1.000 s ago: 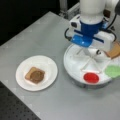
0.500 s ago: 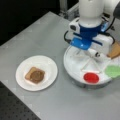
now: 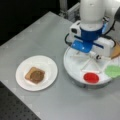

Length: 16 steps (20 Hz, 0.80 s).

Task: Ingredient selection for cheeseburger or sandwich

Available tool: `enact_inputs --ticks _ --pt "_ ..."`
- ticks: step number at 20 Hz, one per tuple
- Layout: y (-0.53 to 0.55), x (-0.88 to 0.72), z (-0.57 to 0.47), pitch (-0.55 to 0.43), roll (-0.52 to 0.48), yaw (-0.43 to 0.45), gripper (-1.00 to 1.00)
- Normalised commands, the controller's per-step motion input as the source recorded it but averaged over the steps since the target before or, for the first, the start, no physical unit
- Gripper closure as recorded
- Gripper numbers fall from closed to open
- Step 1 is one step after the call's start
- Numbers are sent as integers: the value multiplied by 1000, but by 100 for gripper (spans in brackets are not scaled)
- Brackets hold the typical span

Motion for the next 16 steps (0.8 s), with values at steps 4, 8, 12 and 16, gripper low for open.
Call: enact_inputs --ticks 4,8,12,16 --pt "83 -143 -168 -170 -18 -21 -100" --pt "57 -161 -154 -172 -31 -6 -100" --pt "49 -173 -155 -171 -38 -4 -100" --pt "59 -175 -136 -128 -39 -78 -100"
